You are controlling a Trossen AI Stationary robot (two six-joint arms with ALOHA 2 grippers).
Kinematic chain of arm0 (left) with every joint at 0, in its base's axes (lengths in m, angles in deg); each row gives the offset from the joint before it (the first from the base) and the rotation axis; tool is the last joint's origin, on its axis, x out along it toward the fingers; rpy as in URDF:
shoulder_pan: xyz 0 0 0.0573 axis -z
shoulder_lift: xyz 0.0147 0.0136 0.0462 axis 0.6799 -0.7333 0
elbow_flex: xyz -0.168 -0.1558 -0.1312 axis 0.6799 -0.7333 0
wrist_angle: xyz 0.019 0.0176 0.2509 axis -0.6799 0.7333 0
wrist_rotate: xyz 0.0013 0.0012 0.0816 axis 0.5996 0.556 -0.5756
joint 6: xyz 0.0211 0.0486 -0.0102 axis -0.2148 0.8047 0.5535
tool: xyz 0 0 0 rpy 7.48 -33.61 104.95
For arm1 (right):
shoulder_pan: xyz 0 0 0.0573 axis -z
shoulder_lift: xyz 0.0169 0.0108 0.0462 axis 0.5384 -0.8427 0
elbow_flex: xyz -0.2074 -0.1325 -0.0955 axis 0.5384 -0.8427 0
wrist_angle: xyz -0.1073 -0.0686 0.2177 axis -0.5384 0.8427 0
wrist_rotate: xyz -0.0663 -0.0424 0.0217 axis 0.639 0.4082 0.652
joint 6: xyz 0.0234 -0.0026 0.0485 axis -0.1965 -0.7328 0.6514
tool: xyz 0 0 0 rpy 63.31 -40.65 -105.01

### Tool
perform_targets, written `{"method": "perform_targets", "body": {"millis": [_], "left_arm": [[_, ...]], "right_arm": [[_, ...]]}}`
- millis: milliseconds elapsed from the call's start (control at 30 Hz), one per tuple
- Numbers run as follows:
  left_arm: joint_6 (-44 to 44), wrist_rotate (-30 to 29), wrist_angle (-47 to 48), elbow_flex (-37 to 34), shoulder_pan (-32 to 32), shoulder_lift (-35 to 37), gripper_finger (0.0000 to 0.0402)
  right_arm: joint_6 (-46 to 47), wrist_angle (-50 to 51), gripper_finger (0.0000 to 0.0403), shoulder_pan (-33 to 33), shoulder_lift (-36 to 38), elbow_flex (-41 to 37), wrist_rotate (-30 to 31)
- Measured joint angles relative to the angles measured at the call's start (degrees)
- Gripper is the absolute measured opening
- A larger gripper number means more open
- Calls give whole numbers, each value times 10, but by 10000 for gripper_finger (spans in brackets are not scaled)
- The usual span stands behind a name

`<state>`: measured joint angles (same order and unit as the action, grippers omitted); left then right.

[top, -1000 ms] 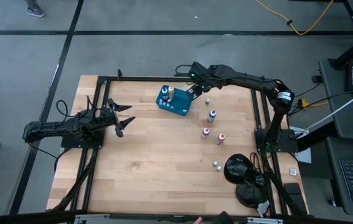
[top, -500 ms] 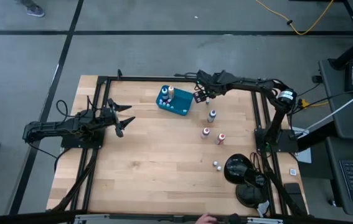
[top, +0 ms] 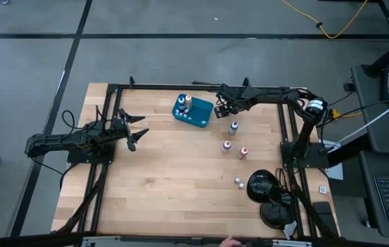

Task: Pick & Place food coloring
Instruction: Put the small black food coloring bottle into the blue bin

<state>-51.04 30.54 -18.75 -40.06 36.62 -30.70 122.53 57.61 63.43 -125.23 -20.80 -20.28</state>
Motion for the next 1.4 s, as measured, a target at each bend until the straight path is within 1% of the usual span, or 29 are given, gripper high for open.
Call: {"method": "perform_targets", "body": {"millis": [200,333,867,900,1067,1200,1267,1400], "left_arm": [[0,0,0,0,0,0,267],[0,0,0,0,0,0,267],[0,0,0,0,0,0,267],[0,0,0,0,0,0,267],[0,0,0,0,0,0,267],[0,0,0,0,0,0,267],[0,0,0,0,0,0,267],[0,0,0,0,0,0,267]], "right_arm": [[-13,-6,262,0,0,-2,3],[-18,-5,242,0,0,-2,3],[-34,9,61,0,0,4,-1],[-42,22,56,-2,0,12,-1],[-89,99,56,-9,0,79,-1],[-120,165,73,-19,0,154,9],[-139,194,75,-26,0,193,17],[-179,221,58,-42,0,263,19]]}}
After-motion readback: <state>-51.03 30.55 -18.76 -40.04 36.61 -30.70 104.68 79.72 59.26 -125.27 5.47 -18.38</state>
